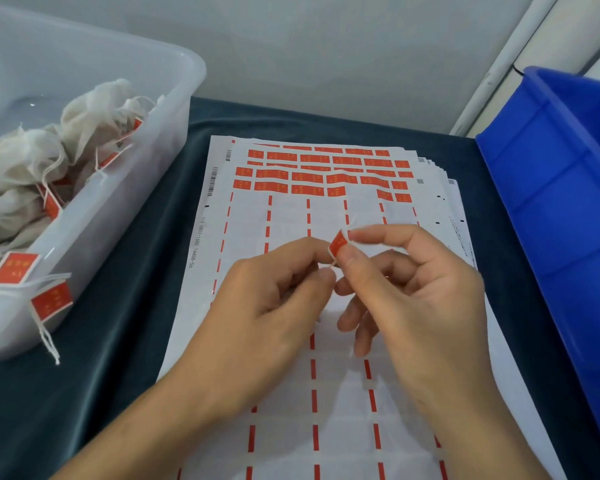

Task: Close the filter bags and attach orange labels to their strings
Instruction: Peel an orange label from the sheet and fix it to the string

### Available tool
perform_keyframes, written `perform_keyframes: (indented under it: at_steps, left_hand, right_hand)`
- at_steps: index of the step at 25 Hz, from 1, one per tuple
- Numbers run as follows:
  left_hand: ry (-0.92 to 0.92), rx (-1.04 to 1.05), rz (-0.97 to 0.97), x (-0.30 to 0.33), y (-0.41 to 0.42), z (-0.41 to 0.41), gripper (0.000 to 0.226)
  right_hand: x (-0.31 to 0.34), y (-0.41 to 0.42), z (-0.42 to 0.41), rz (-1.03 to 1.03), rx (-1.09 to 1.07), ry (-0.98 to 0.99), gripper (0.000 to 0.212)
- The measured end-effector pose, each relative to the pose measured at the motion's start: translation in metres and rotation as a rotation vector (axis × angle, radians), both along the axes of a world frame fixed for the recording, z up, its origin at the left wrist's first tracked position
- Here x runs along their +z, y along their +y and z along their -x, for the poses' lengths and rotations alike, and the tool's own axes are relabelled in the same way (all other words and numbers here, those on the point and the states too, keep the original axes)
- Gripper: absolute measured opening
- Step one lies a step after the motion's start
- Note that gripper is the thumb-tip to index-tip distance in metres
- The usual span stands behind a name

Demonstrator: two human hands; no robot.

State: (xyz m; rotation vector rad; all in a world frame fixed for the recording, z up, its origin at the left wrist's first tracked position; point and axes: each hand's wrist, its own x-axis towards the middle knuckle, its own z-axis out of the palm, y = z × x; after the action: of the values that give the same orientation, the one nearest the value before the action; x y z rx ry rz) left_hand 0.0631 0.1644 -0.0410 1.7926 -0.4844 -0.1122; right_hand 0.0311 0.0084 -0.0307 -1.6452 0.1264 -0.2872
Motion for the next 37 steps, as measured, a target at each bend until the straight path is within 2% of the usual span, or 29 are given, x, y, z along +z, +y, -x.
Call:
perform_keyframes:
  at_steps: [4, 10, 13, 17, 20, 27, 32, 37]
  left_hand:
    - [0.052, -0.010, 0.091, 0.001, 0.001, -0.003, 0.029]
    - [0.127, 0.023, 0.139, -0.002, -0.001, -0.003, 0.035]
    - [0.124, 0.012, 0.156, 0.000, -0.001, -0.002, 0.030]
    - [0.115, 0.023, 0.148, 0.000, -0.002, -0.002, 0.032]
    - [0.149, 0.029, 0.180, -0.001, -0.002, -0.003, 0.034]
    - [0.111, 0.098, 0.121, -0.003, -0.006, 0.000, 0.039]
    - [0.121, 0.105, 0.071, -0.002, -0.005, 0.000, 0.039]
    - [0.070, 0.140, -0.034, 0.003, -0.006, 0.004, 0.034]
  right_hand:
    - [0.000, -0.004, 0.002, 0.206, 0.035, -0.037, 0.028]
    - [0.000, -0.012, -0.002, 0.055, 0.134, -0.014, 0.024]
    - [-0.003, -0.013, -0.003, 0.089, 0.144, -0.001, 0.012]
    - [-0.005, -0.014, -0.004, 0.111, 0.159, 0.000, 0.015]
    - [-0.004, -0.013, -0.004, 0.220, 0.180, 0.015, 0.012]
    - [-0.003, -0.010, -0.002, 0.259, 0.142, 0.040, 0.016]
    - [0.001, -0.013, -0.001, 0.125, 0.210, 0.085, 0.015]
    - [0.002, -0.016, -0.002, 0.198, 0.195, 0.100, 0.018]
